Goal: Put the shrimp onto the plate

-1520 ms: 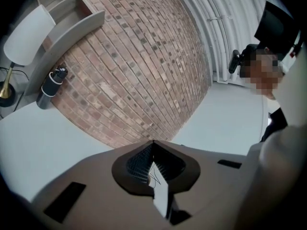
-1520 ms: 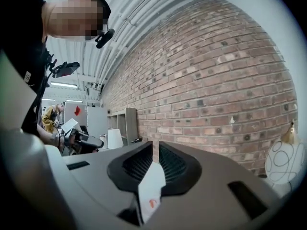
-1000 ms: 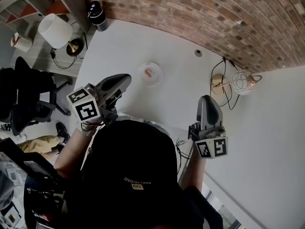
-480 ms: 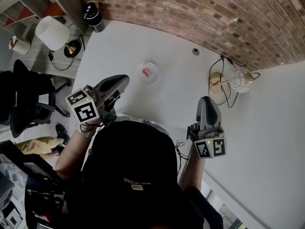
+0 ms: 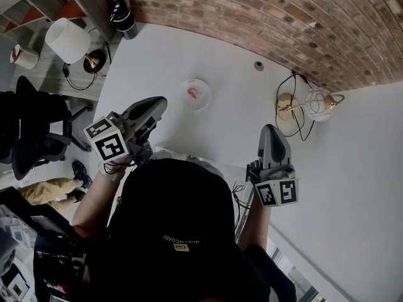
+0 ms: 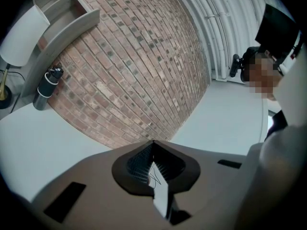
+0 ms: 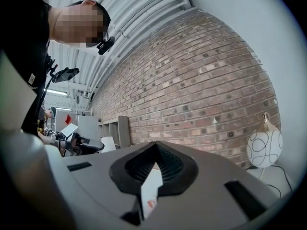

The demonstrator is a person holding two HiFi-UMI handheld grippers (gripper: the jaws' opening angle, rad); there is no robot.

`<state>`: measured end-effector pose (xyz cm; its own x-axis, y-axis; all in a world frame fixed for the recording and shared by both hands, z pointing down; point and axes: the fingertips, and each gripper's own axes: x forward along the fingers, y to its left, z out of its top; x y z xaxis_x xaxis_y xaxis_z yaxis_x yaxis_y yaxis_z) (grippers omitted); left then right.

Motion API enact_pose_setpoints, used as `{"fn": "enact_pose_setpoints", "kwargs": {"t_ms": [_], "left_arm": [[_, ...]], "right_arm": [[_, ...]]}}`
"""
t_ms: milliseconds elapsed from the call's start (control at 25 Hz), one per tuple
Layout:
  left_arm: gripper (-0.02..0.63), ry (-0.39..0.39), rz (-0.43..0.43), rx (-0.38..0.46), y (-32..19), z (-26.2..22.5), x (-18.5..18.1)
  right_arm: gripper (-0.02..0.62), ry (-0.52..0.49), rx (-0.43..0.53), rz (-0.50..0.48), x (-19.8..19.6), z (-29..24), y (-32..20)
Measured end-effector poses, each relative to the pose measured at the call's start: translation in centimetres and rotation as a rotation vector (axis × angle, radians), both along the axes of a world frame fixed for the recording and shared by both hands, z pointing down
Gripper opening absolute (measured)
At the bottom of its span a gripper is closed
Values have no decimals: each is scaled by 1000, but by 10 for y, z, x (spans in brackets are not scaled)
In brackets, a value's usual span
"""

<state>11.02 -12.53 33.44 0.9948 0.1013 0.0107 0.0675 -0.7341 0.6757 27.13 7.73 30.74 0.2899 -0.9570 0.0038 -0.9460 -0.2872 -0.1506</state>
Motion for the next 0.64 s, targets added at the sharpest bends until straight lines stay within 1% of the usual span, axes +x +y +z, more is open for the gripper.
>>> {"fn": "enact_pose_setpoints", "kwargs": {"t_ms": [280,480,640], "left_arm": [[3,-4,8,-7,3,1,4],[3,-6,-3,-6,0,2,-1],[3,6,14,-11,3,2,10]], "right_arm": [[2,-17,1,8,3,0,2],[2,-21,-4,-1,1,3,-1],[2,-7,-7,30,11,-5,10]]}}
